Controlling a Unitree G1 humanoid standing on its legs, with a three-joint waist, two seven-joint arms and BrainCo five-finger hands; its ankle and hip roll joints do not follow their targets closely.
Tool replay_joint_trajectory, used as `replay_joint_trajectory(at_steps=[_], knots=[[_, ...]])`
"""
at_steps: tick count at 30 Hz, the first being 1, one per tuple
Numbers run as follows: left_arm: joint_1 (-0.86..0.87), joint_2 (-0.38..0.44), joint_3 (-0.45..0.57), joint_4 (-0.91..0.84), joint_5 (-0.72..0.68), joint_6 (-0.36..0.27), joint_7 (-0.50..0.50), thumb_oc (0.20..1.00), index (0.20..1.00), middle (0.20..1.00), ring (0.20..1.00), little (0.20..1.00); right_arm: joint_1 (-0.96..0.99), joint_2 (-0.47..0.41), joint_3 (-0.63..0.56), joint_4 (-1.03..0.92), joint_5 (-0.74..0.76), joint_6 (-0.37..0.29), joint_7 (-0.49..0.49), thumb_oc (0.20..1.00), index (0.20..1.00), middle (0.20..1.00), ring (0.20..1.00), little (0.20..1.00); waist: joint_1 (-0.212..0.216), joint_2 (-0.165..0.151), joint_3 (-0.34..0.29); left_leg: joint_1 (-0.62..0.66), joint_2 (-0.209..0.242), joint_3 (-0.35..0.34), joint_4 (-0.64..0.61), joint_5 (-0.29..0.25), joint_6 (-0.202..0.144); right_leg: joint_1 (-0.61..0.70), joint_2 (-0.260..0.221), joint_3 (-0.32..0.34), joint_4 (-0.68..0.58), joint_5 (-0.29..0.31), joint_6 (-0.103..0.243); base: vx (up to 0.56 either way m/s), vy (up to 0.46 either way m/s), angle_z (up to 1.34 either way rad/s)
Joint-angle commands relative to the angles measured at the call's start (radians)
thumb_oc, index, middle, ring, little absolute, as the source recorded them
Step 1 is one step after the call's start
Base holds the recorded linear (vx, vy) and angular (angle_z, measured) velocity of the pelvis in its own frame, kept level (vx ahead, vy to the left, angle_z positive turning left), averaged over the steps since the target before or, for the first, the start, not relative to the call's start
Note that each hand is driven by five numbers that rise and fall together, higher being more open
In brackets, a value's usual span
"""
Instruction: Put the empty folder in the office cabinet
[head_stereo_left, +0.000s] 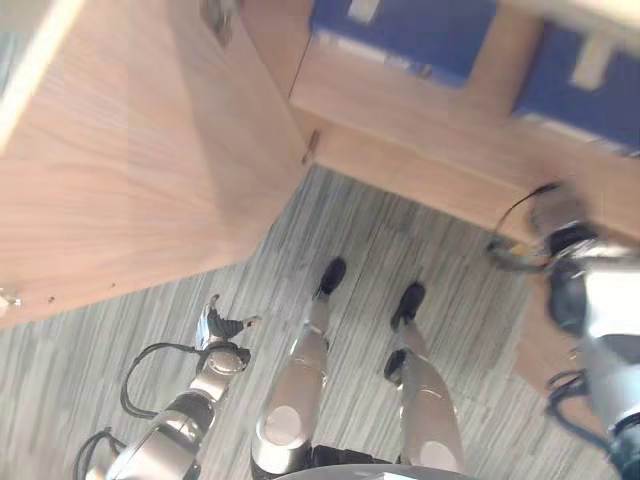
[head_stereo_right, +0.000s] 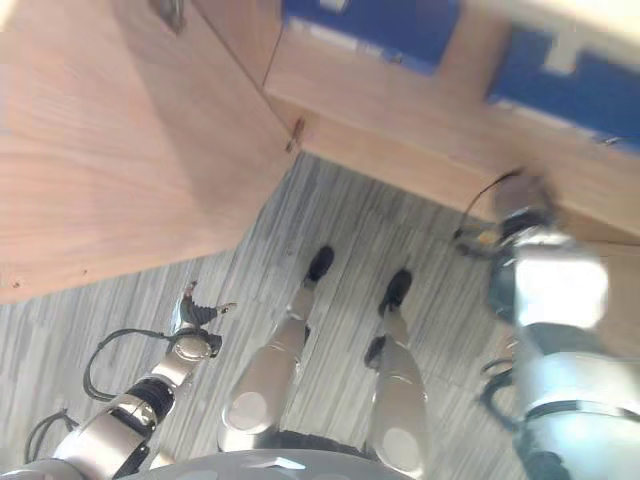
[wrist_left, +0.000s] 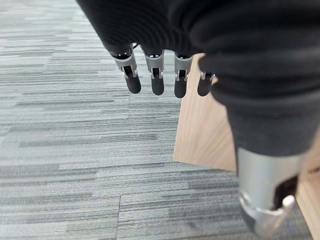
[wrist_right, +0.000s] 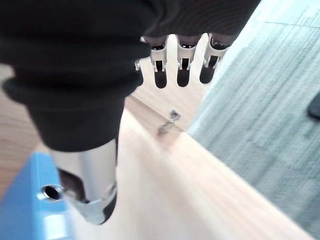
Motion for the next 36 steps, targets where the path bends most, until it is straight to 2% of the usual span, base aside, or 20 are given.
replay_joint_trajectory(at_steps=[1,2,4,5,6,7,8,13,18,24,30,31,32,33,34,35,36], knots=[[-0.023,-0.081,0.017,0.180,-0.083,0.025,0.031,1.000,1.000,1.000,1.000,1.000,0.231,0.129,0.048,0.028,-0.124,-0.029,-0.060,1.000,1.000,1.000,1.000,1.000,-0.067,-0.014,-0.196,0.128,0.014,0.075,-0.039,-0.184,-0.011,0.068,-0.032,0.020,-0.044,-0.063,0.081,0.08,0.183,-0.16],[-0.022,-0.082,0.018,0.183,-0.083,0.024,0.031,1.000,1.000,1.000,1.000,1.000,0.236,0.132,0.049,0.022,-0.125,-0.029,-0.063,1.000,1.000,1.000,1.000,1.000,-0.069,-0.015,-0.195,0.127,0.011,0.074,-0.039,-0.178,-0.010,0.068,-0.035,0.020,-0.044,-0.058,0.082,0.06,0.182,-0.19],[-0.059,-0.108,0.050,0.227,-0.118,0.036,0.035,1.000,1.000,1.000,1.000,1.000,0.330,0.213,0.060,0.002,-0.162,-0.035,-0.051,1.000,1.000,1.000,1.000,1.000,-0.101,-0.007,-0.240,0.188,0.013,0.097,-0.039,-0.199,0.002,0.107,-0.037,0.027,-0.044,-0.062,0.084,0.07,0.204,-0.33],[-0.078,-0.127,0.082,0.268,-0.144,0.050,0.031,1.000,1.000,1.000,1.000,1.000,0.394,0.264,0.083,-0.014,-0.186,-0.031,-0.028,1.000,1.000,1.000,1.000,1.000,-0.128,-0.002,-0.287,0.250,0.005,0.118,-0.039,-0.212,0.019,0.143,-0.046,0.036,-0.044,-0.051,0.091,0.08,0.213,-0.41],[-0.077,-0.127,0.084,0.270,-0.144,0.049,0.030,1.000,1.000,1.000,1.000,1.000,0.398,0.265,0.085,-0.017,-0.186,-0.031,-0.028,1.000,1.000,1.000,1.000,1.000,-0.128,-0.002,-0.284,0.256,0.005,0.120,-0.039,-0.214,0.019,0.148,-0.046,0.038,-0.044,-0.051,0.092,0.09,0.243,-0.59],[-0.093,-0.137,0.110,0.304,-0.162,0.061,0.025,1.000,1.000,1.000,1.000,1.000,0.438,0.280,0.101,-0.010,-0.211,-0.017,0.000,1.000,1.000,1.000,1.000,1.000,-0.141,0.007,-0.325,0.312,-0.002,0.136,-0.039,-0.230,0.031,0.182,-0.052,0.049,-0.044,-0.049,0.096,0.07,0.102,-0.62],[-0.092,-0.137,0.111,0.305,-0.163,0.060,0.025,1.000,1.000,1.000,1.000,1.000,0.440,0.280,0.103,-0.011,-0.211,-0.017,0.001,1.000,1.000,1.000,1.000,1.000,-0.140,0.008,-0.323,0.316,-0.002,0.138,-0.039,-0.231,0.032,0.185,-0.052,0.050,-0.044,-0.049,0.097,0.09,0.148,-0.62],[-0.123,-0.157,0.140,0.365,-0.130,0.092,-0.001,1.000,1.000,1.000,1.000,1.000,0.525,0.262,0.157,0.014,-0.370,0.079,0.105,1.000,1.000,1.000,1.000,1.000,-0.163,0.024,-0.399,0.418,-0.034,0.175,-0.039,-0.263,0.058,0.250,-0.092,0.068,-0.043,-0.027,0.119,0.06,0.104,-0.30],[-0.089,-0.169,0.144,0.410,-0.018,0.116,-0.041,1.000,1.000,1.000,1.000,1.000,0.613,0.220,0.113,0.042,-0.406,0.097,0.179,1.000,1.000,1.000,1.000,1.000,-0.190,0.029,-0.460,0.467,-0.063,0.208,-0.039,-0.292,0.078,0.264,-0.129,0.082,-0.042,-0.003,0.136,0.04,0.063,-0.06],[-0.049,-0.166,0.145,0.424,0.036,0.114,-0.071,1.000,1.000,1.000,1.000,1.000,0.669,0.195,0.091,0.048,-0.428,0.101,0.224,1.000,1.000,1.000,1.000,1.000,-0.206,0.025,-0.479,0.484,-0.076,0.229,-0.039,-0.300,0.088,0.253,-0.137,0.097,-0.044,0.021,0.143,0.01,0.030,-0.25],[-0.006,-0.140,0.156,0.453,0.106,0.116,-0.126,1.000,1.000,1.000,1.000,1.000,0.688,0.174,0.120,0.045,-0.475,0.131,0.339,1.000,1.000,1.000,1.000,1.000,-0.209,0.004,-0.484,0.495,-0.084,0.254,-0.039,-0.304,0.092,0.228,-0.142,0.099,-0.044,0.051,0.149,-0.02,0.006,-0.14],[-0.002,-0.119,0.158,0.456,0.125,0.115,-0.145,1.000,1.000,1.000,1.000,1.000,0.677,0.148,0.144,0.020,-0.518,0.141,0.380,1.000,1.000,1.000,1.000,1.000,-0.203,-0.003,-0.475,0.497,-0.082,0.263,-0.039,-0.301,0.092,0.216,-0.144,0.079,-0.041,0.060,0.150,-0.04,-0.012,-0.21],[-0.003,-0.119,0.158,0.456,0.126,0.115,-0.145,1.000,1.000,1.000,1.000,1.000,0.676,0.148,0.144,0.020,-0.519,0.141,0.381,1.000,1.000,1.000,1.000,1.000,-0.203,-0.003,-0.474,0.497,-0.082,0.263,-0.039,-0.301,0.092,0.216,-0.144,0.079,-0.041,0.060,0.150,-0.07,-0.021,-0.29],[-0.006,-0.111,0.158,0.456,0.132,0.117,-0.151,1.000,1.000,1.000,1.000,1.000,0.665,0.133,0.157,0.004,-0.543,0.145,0.398,1.000,1.000,1.000,1.000,1.000,-0.198,-0.005,-0.464,0.499,-0.079,0.271,-0.039,-0.299,0.091,0.214,-0.150,0.049,-0.030,0.062,0.150,-0.12,-0.033,-0.25],[-0.007,-0.091,0.155,0.450,0.130,0.112,-0.152,1.000,1.000,1.000,1.000,1.000,0.636,0.099,0.177,-0.028,-0.562,0.146,0.407,1.000,1.000,1.000,1.000,1.000,-0.184,0.004,-0.437,0.500,-0.064,0.288,-0.039,-0.292,0.089,0.199,-0.171,-0.025,0.018,0.056,0.147,-0.22,-0.034,-0.31],[-0.011,-0.080,0.153,0.442,0.130,0.112,-0.152,1.000,1.000,1.000,1.000,1.000,0.608,0.077,0.192,-0.047,-0.577,0.151,0.416,1.000,1.000,1.000,1.000,1.000,-0.179,0.011,-0.421,0.490,-0.052,0.298,-0.039,-0.278,0.087,0.193,-0.186,-0.065,0.059,0.026,0.134,-0.25,-0.026,-0.39],[-0.009,-0.065,0.152,0.429,0.132,0.109,-0.157,1.000,1.000,1.000,1.000,1.000,0.583,0.057,0.212,-0.068,-0.597,0.150,0.425,1.000,1.000,1.000,1.000,1.000,-0.175,0.019,-0.406,0.489,-0.038,0.305,-0.039,-0.272,0.086,0.201,-0.191,-0.078,0.094,-0.006,0.119,-0.23,-0.010,-0.53]])
